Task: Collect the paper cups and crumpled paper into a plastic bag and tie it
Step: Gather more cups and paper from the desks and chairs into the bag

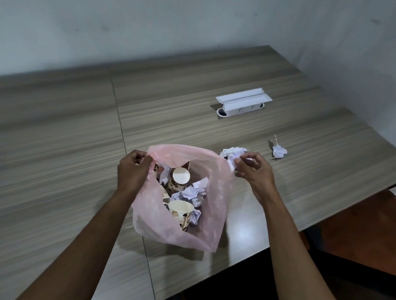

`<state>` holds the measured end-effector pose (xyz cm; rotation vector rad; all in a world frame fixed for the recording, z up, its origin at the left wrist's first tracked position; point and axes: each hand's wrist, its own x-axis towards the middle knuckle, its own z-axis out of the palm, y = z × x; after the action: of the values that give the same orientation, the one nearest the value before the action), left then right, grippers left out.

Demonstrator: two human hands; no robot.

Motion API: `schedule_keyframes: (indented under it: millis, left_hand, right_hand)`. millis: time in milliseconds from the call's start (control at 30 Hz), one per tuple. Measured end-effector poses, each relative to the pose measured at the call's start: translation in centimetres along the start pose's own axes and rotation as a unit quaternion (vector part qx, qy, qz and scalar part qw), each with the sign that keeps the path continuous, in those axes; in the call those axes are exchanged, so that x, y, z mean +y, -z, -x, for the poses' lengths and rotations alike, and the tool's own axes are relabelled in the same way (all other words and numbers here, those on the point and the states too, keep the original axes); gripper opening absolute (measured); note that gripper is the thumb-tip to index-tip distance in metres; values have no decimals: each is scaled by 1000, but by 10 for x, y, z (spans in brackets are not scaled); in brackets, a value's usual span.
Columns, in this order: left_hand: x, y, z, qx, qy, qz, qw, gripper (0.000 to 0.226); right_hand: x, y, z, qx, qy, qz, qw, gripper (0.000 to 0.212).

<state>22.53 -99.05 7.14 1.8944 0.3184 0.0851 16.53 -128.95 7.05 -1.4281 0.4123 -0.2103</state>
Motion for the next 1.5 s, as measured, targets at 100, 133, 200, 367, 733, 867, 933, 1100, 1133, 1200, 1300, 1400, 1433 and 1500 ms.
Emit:
schedule_keyframes:
  millis: [100,133,200,367,733,867,933,1100,1133,1200,1300,1400,1433,1500]
  left_hand:
    - [4,-1,2,1,-4,0,1000,8]
    - [5,-2,3,0,-5,1,1000,8]
    - [8,-4,4,-2,-2,4,1000,7]
    - [9,-5,5,1,-10,8,1000,9]
    - [12,-21,-16,3,4,37,999,5]
    - [18,-28,-24,-1,-6,27,1000,6]
    - [17,-31,-28,-7,-5,19,1000,5]
    - [10,-35,-30,-1,-6,33,999,4]
    - [9,-35,-30,-3,-9,37,999,4]
    - [7,-33,-29,-4,-18,35,999,3]
    - [8,-30,-30,-5,-22,36,999,2]
    - [9,-29,-32,-11,-24,36,999,4]
    - [9,-28,-32,-13,-25,35,999,6]
    - [9,-27,-31,-16,-23,31,999,10]
  right_hand:
    - [-26,-31,20,-129,22,117,985,16]
    - [-24,-43,26,-159,18,172,972,17]
    - [-12,-69,37,-193,11,270,943,16]
    - [13,-102,48,-255,32,395,882,23]
    - [14,-38,-50,153,42,321,934,21]
    - [42,-28,-98,87,-16,425,901,42]
    - [54,-24,-118,51,-43,446,892,53]
    - [82,-17,-144,-3,-61,518,853,54]
    - [87,-16,-144,1,-49,539,841,50]
    - [92,-14,-141,28,-26,554,832,39]
    - [93,-12,-133,63,-31,546,835,26]
    - [86,-9,-126,105,-20,515,850,25]
    - [81,-8,-124,114,-16,502,857,26]
    - [72,-4,-121,141,-4,448,883,27]
